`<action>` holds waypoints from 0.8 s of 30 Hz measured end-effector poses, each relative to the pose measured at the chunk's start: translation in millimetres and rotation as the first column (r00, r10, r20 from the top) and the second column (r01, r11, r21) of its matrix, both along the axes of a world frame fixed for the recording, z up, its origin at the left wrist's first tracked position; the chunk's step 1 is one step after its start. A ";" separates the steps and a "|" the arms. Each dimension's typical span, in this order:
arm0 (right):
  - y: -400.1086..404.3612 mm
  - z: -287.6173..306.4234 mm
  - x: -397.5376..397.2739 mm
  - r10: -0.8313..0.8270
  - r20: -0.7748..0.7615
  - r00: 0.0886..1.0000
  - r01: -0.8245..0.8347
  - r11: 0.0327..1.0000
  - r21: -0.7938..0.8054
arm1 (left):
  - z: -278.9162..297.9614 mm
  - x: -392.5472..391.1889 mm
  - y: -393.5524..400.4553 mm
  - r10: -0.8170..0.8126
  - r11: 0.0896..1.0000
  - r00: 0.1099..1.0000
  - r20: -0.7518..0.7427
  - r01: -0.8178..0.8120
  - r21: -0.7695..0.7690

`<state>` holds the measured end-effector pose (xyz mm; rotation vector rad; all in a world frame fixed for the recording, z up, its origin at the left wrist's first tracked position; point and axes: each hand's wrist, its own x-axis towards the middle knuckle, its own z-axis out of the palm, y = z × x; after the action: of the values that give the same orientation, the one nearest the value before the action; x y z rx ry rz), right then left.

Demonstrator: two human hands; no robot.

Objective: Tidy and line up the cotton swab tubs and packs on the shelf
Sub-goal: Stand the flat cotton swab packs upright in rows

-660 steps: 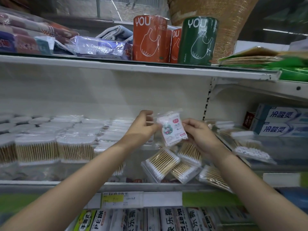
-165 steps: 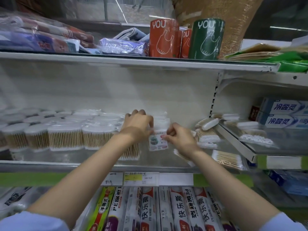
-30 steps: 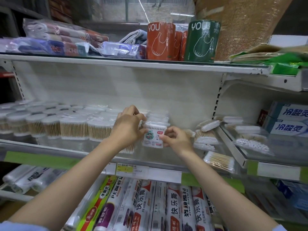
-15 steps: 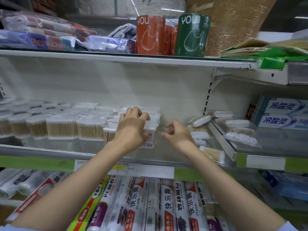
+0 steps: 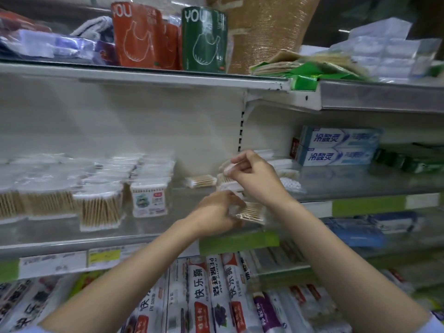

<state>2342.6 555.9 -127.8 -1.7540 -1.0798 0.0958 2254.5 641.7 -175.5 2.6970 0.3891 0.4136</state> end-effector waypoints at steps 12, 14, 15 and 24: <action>9.5 -6.9 1.5 0.029 0.008 1.000 -0.029 0.999 0.025 | -7.9 -19.3 23.8 0.301 0.908 0.880 0.367 -0.147 -0.392; 16.3 -9.8 -0.8 0.038 -0.018 0.999 -0.037 0.998 0.050 | -8.9 -25.2 28.0 0.383 0.835 0.854 0.351 -0.157 -0.528; 20.0 -12.4 -2.1 0.038 -0.024 0.999 -0.036 0.997 0.064 | -9.5 -27.7 29.4 0.419 0.781 0.842 0.339 -0.144 -0.608; 43.2 -55.1 -18.8 0.190 -0.469 0.863 -0.104 0.974 0.202 | -8.3 -39.5 27.4 0.534 0.491 0.758 0.374 0.082 -0.867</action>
<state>2323.8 599.0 -182.9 -1.3849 -0.8177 0.5021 2215.0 669.1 -183.8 1.3942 0.5849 0.8735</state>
